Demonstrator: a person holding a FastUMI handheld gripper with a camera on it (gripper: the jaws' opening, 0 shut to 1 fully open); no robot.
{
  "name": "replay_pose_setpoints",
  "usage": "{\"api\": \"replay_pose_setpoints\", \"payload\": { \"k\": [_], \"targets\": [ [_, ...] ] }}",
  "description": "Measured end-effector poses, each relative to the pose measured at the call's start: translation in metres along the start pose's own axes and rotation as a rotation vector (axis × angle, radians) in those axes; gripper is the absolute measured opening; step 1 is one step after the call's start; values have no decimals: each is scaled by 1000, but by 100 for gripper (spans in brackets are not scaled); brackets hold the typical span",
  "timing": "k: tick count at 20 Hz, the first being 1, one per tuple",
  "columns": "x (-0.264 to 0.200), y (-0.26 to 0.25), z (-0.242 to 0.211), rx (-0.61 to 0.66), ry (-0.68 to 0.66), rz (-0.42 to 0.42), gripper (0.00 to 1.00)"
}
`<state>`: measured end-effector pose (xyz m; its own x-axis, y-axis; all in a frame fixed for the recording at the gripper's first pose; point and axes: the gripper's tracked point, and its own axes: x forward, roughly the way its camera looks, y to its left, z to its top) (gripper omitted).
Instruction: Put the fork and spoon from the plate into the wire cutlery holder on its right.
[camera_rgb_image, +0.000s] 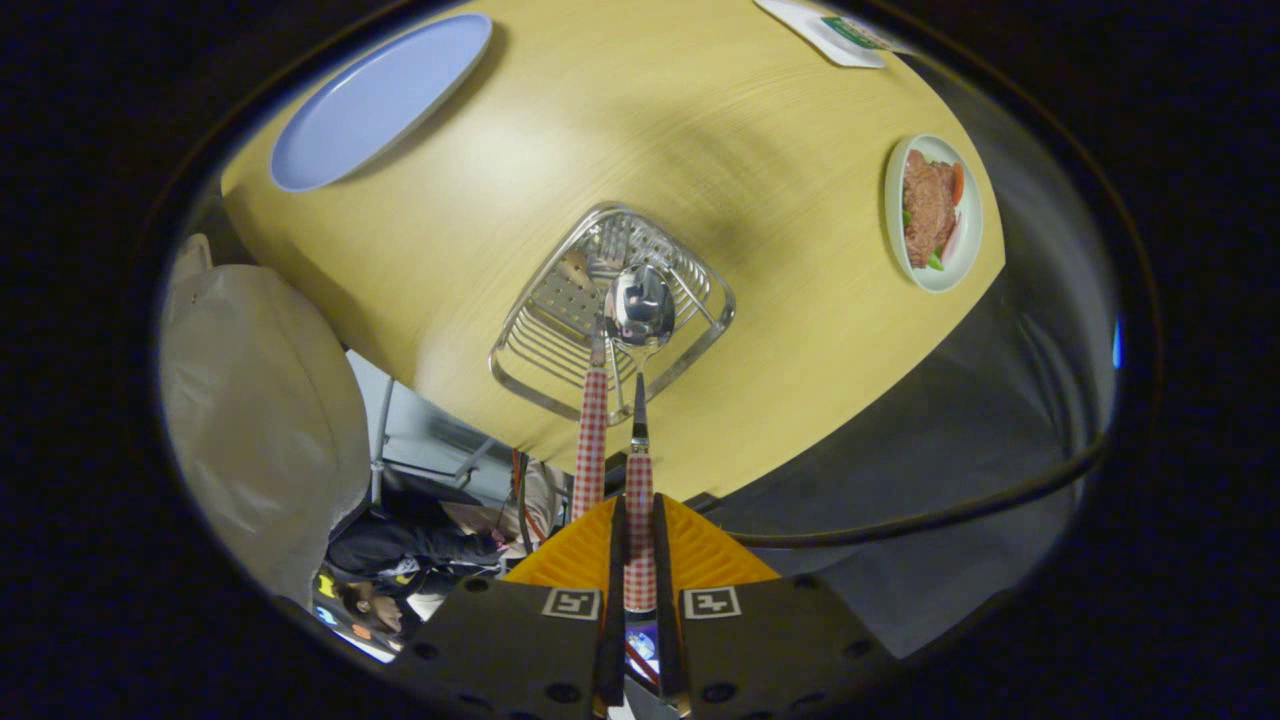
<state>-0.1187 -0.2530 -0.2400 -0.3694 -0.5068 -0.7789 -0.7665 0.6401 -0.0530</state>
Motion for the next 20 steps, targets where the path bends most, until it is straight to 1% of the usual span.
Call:
{"api": "replay_pose_setpoints", "payload": {
  "k": [1, 3, 6, 12, 13, 16, 17, 20],
  "targets": [
    [-1, 0, 1, -1, -5, -3, 17],
    [0, 1, 4, -2, -25, -4, 31],
    [-1, -1, 3, 41, -52, -9, 52],
    [-10, 0, -9, 228, -179, 42, 95],
    [-16, 0, -14, 256, -192, 52, 94],
    [-23, 2, -26, 317, -262, 57, 98],
    [-27, 5, -29, 337, -290, 56, 98],
    [-40, 17, -32, 432, -408, 82, 98]
  ]
}}
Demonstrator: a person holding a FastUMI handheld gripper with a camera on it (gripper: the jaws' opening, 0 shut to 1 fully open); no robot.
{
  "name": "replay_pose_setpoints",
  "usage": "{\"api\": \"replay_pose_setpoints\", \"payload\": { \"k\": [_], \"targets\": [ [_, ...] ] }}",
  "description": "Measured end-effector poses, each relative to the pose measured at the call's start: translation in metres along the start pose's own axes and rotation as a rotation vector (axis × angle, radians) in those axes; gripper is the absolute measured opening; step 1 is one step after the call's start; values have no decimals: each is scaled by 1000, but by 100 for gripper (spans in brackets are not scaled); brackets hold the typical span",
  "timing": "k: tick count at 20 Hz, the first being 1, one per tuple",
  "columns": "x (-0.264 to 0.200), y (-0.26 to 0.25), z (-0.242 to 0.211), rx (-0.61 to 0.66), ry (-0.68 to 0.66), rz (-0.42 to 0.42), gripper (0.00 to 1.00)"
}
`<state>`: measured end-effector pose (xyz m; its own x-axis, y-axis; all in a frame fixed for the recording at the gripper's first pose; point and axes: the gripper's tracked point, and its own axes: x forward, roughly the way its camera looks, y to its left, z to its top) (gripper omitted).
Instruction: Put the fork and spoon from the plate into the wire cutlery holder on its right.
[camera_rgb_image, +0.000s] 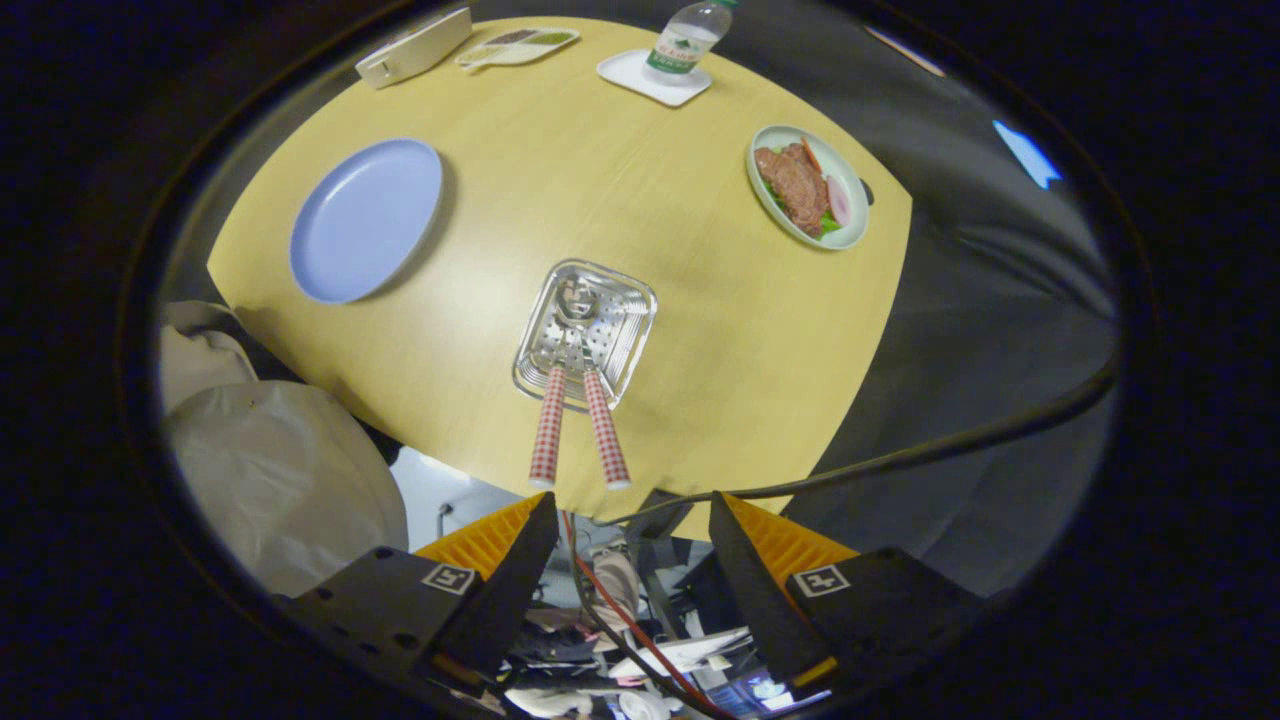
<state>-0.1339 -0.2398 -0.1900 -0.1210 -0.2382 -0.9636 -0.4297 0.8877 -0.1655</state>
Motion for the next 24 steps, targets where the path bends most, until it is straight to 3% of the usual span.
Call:
{"api": "replay_pose_setpoints", "payload": {
  "k": [9, 17, 24],
  "targets": [
    [-64, 23, 50, 414, -613, 40, 99],
    [-121, 38, 67, 533, -1055, -21, 100],
    [-162, 60, 91, 577, -1326, -32, 100]
  ]
}}
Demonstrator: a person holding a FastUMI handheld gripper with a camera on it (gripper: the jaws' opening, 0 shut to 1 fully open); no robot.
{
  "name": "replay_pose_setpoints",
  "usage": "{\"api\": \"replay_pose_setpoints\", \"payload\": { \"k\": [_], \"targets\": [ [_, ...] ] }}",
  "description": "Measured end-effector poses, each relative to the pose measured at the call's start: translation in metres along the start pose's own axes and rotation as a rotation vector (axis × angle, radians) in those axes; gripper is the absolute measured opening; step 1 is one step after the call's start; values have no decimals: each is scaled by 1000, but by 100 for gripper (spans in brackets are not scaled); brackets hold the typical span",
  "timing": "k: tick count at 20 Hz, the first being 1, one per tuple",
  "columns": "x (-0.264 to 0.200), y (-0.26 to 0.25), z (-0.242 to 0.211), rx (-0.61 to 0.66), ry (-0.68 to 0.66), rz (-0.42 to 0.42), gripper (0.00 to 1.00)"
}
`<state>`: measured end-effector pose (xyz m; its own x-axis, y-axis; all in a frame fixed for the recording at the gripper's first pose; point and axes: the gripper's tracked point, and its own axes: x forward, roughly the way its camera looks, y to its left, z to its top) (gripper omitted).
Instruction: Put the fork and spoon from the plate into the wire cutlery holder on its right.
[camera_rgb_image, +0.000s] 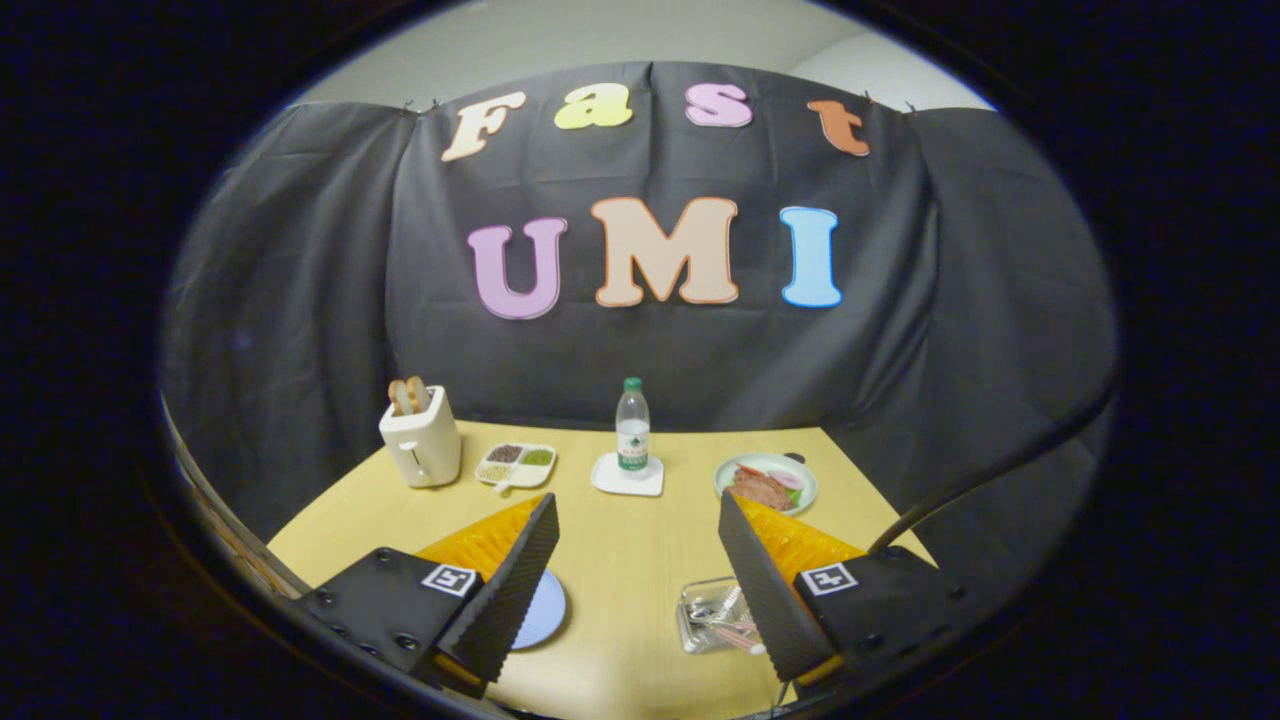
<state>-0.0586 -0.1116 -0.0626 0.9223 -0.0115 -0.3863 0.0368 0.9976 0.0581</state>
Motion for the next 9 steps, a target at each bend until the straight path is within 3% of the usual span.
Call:
{"api": "replay_pose_setpoints", "payload": {
  "k": [9],
  "targets": [
    [1, 3, 34, 34, -198, -45, 100]
  ]
}}
